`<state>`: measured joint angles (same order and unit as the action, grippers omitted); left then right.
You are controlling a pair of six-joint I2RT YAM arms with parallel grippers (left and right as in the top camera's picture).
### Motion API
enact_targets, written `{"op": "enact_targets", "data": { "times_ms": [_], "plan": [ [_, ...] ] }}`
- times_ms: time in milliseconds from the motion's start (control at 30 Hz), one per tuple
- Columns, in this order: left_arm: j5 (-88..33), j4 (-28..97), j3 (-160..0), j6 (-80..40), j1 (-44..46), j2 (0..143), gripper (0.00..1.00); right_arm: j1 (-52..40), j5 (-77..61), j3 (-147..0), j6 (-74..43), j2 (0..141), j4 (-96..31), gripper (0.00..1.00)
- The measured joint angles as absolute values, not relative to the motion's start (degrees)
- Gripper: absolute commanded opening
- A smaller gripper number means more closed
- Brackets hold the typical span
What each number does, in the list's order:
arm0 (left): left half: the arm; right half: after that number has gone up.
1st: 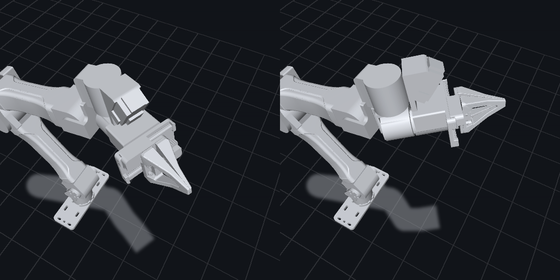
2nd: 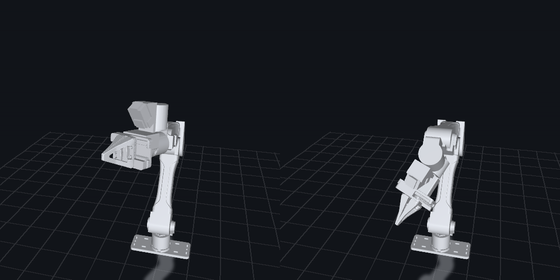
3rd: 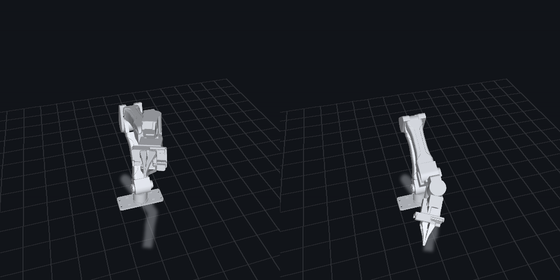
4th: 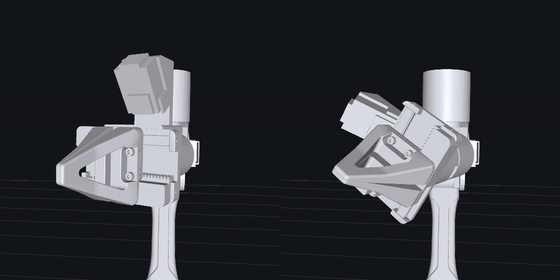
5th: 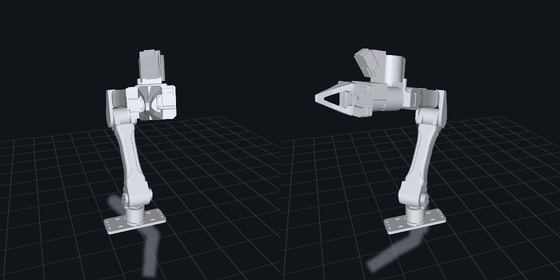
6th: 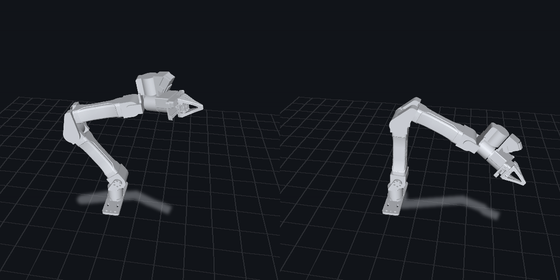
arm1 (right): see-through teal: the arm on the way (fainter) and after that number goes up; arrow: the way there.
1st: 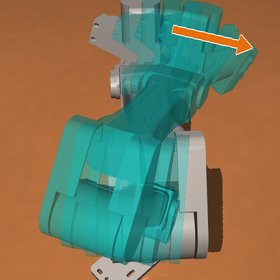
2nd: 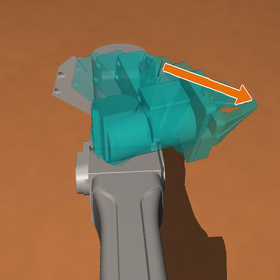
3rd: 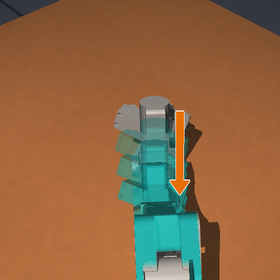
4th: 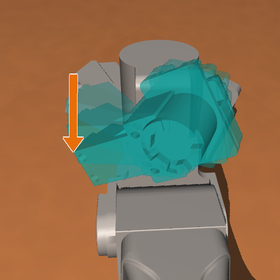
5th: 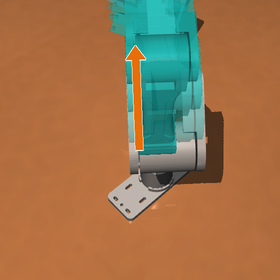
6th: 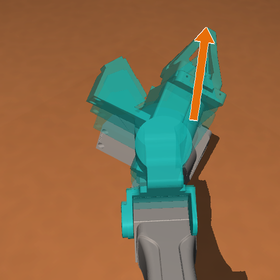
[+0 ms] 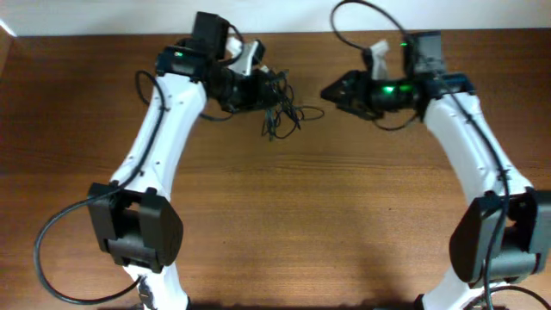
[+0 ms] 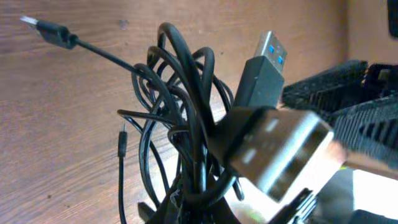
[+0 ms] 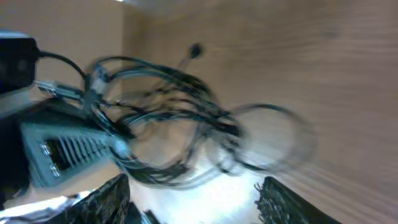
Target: Untangle cables
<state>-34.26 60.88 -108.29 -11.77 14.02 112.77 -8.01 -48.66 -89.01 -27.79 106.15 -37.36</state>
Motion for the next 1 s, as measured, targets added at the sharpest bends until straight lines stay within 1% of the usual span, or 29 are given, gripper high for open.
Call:
{"op": "enact_targets", "data": {
  "times_ms": [100,200,333,433,500,600,667,767,867,933,967,1000],
  "plan": [
    [-31.4,60.2,-108.3,-11.6,18.3,112.8,0.00,-13.0,-44.1,-89.0,-36.7,106.1,-34.5,0.63],
    [-30.1,58.9,-108.3,-11.6,18.6,112.8,0.00,-15.7,-38.8,-89.0,-42.5,106.1,-34.4,0.62],
    [-30.0,57.5,-108.3,-11.6,17.8,112.8,0.00,-17.3,-35.6,-89.0,-45.2,106.1,-34.4,0.61],
    [-33.5,54.1,-108.3,-11.5,17.1,112.8,0.00,-17.3,-34.6,-89.0,-45.7,106.1,-34.7,0.60],
    [-36.3,53.1,-108.3,-11.6,17.3,112.7,0.00,-17.3,-33.8,-89.0,-46.0,106.4,-35.3,0.56],
    [-38.3,53.1,-108.3,-11.8,17.3,112.7,0.00,-17.3,-31.0,-89.0,-46.3,108.1,-35.5,0.44],
    [-38.7,53.1,-108.3,-11.8,17.3,112.7,0.00,-17.3,-29.3,-89.0,-46.0,108.7,-35.5,0.39],
    [-38.3,53.6,-108.3,-11.8,17.3,112.7,0.00,-15.7,-30.2,-89.0,-44.1,108.8,-35.2,0.37],
    [-36.4,55.5,-108.3,-11.8,17.1,112.7,0.00,-10.3,-33.0,-89.0,-43.0,108.8,-35.5,0.38],
    [-36.0,56.1,-108.3,-11.7,16.5,112.7,0.00,-6.1,-36.5,-89.0,-41.3,108.8,-35.1,0.46],
    [-35.7,56.4,-108.3,-11.6,16.0,112.7,0.00,-5.2,-38.3,-89.0,-40.1,108.8,-34.7,0.56],
    [-35.5,56.4,-108.3,-11.5,15.6,112.7,0.00,-5.1,-40.2,-89.0,-38.8,108.8,-34.6,0.61]
  ]
}}
